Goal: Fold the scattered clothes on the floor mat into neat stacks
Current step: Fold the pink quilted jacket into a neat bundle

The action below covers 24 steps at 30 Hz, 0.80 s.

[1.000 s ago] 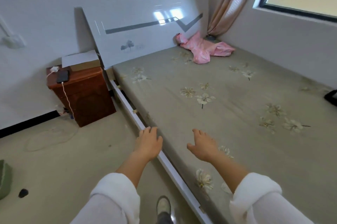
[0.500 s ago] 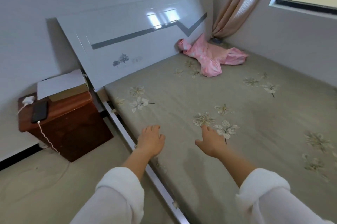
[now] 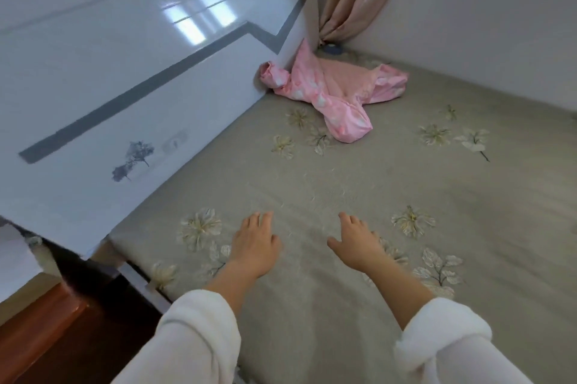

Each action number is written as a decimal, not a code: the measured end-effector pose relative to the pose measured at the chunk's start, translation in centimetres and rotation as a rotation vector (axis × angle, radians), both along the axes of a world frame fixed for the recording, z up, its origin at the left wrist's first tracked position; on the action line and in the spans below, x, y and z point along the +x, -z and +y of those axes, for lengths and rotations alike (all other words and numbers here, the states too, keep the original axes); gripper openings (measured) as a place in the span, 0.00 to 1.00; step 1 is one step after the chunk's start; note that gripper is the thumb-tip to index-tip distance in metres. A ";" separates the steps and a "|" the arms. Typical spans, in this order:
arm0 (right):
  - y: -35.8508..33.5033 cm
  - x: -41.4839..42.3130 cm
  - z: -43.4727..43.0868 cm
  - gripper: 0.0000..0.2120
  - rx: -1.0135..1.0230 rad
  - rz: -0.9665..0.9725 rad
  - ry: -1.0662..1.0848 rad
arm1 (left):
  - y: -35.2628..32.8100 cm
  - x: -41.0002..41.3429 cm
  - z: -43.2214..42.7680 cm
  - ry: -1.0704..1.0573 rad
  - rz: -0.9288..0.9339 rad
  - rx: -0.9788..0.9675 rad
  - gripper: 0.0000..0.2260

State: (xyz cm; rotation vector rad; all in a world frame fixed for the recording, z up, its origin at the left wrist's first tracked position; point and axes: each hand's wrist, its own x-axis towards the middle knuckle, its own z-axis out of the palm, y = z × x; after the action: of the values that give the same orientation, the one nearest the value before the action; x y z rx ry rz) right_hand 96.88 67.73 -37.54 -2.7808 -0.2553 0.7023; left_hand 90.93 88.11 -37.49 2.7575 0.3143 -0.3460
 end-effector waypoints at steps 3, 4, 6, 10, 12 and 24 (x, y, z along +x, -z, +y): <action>2.2 4.8 2.4 0.32 -0.007 0.018 0.123 | 2.3 7.2 3.9 0.100 0.071 0.026 0.25; 2.9 6.1 2.9 0.32 -0.009 0.021 0.153 | 3.2 9.5 4.8 0.138 0.092 0.038 0.25; 4.6 8.5 3.6 0.32 -0.022 0.026 0.190 | 5.4 13.7 6.1 0.205 0.128 0.053 0.25; 9.2 12.8 4.1 0.29 -0.090 -0.041 0.180 | 11.7 21.1 7.3 0.243 0.162 0.014 0.25; 12.0 14.5 4.0 0.27 -0.113 -0.077 0.188 | 15.5 24.4 7.5 0.240 0.165 0.009 0.26; 24.7 26.4 3.2 0.29 -0.080 -0.238 0.323 | 30.5 35.4 6.0 0.136 -0.235 -0.002 0.26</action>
State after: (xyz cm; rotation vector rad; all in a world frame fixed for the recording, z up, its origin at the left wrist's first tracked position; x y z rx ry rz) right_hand 123.26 70.90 -62.23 -2.8827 0.1798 0.3103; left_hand 126.29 94.07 -68.00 2.7877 0.0667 -0.0524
